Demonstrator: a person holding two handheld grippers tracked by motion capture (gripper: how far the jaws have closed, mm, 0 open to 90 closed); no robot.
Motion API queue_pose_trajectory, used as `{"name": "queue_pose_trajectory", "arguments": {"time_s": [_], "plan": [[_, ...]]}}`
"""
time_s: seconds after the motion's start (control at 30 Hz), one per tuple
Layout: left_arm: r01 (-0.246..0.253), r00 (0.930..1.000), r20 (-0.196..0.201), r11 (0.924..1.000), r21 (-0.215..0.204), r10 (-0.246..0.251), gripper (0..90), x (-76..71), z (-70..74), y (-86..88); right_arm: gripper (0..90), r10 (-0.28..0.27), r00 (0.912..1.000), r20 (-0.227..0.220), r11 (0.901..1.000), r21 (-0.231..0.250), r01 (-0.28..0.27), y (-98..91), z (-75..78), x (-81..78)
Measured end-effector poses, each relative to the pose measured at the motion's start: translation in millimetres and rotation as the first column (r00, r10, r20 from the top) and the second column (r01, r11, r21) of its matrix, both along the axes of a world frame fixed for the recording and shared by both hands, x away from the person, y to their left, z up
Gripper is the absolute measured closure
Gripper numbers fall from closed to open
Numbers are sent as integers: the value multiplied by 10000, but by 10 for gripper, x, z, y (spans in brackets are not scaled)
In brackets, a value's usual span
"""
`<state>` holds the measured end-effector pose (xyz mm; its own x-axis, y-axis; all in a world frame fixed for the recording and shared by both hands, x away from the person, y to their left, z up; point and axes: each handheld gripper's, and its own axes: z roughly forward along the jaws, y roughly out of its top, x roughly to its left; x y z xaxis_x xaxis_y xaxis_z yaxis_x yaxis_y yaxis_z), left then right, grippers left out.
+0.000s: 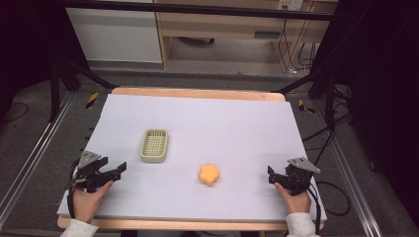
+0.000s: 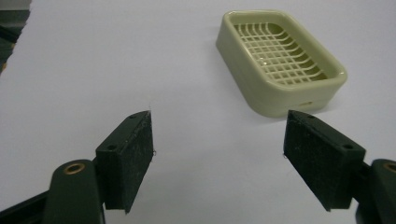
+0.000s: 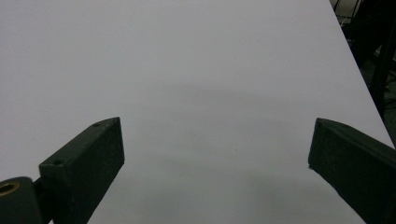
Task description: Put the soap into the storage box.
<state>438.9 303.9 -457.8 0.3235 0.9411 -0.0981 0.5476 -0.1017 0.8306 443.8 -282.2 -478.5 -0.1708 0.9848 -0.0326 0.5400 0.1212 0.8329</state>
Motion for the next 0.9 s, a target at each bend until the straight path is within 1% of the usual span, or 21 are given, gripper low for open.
{"name": "queue_pose_trajectory", "arguments": {"time_s": [0.03, 0.1, 0.13, 0.2, 0.23, 0.27, 0.4, 0.53, 0.6, 0.67, 0.7, 0.73, 0.83, 0.9], "plan": [[87, 9999, 66, 10000, 16, -87, 240, -2, 8, -34, 40, -3, 10000, -8, 10000, -22, 3, 0, -1, 0], [262, 9996, 41, 9997, -28, -261, 240, -13, 22, -88, 41, -32, 10000, -22, 10000, 7, 32, 5, -3, 2], [401, 9992, 25, 9992, 17, -401, 241, -13, 26, -108, 41, -19, 10000, -44, 10000, 5, 19, 4, -5, 5], [490, 9988, 17, 9988, 38, -490, 241, -15, 27, -133, 41, -21, 10000, -67, 10000, -10, 21, 3, -7, 8], [629, 9980, -5, 9979, 178, -629, 241, -19, 28, -172, 41, -4, 10000, -95, 10000, -14, 3, 2, -7, 7], [696, 9976, -20, 9974, 195, -696, 241, -21, 30, -182, 42, 12, 10000, -81, 10000, 12, -12, 1, -4, 2], [779, 9969, 41, 9969, 135, -780, 238, -30, 47, -219, 43, -32, 10000, -32, 10000, 21, 32, -3, -1, -2], [770, 9969, 129, 9970, 108, -772, 237, -56, 85, -246, 44, -2, 10000, -83, 10000, 27, 3, 0, -6, -4], [819, 9964, 230, 9966, 94, -821, 237, -61, 115, -255, 44, -33, 10000, -86, 10000, 8, 33, 6, -6, -12], [850, 9960, 248, 9963, 102, -853, 235, -59, 130, -260, 44, -21, 10000, -58, 10000, 77, 22, 5, -7, -17], [931, 9952, 301, 9956, 130, -935, 235, -50, 164, -275, 44, -13, 10000, -79, 10000, 90, 13, 6, -8, -17], [931, 9952, 301, 9956, 130, -935, 233, -50, 164, -275, 44, -13, 10000, -93, 10000, 69, 13, 6, -9, -14], [1161, 9924, 386, 9932, 130, -1165, 233, -31, 226, -316, 44, -7, 9999, -130, 10000, 43, 8, 12, -8, -11], [1239, 9911, 467, 9921, 209, -1247, 232, -22, 248, -342, 45, 12, 9999, -133, 10000, 51, -11, 15, -6, -12]]}}
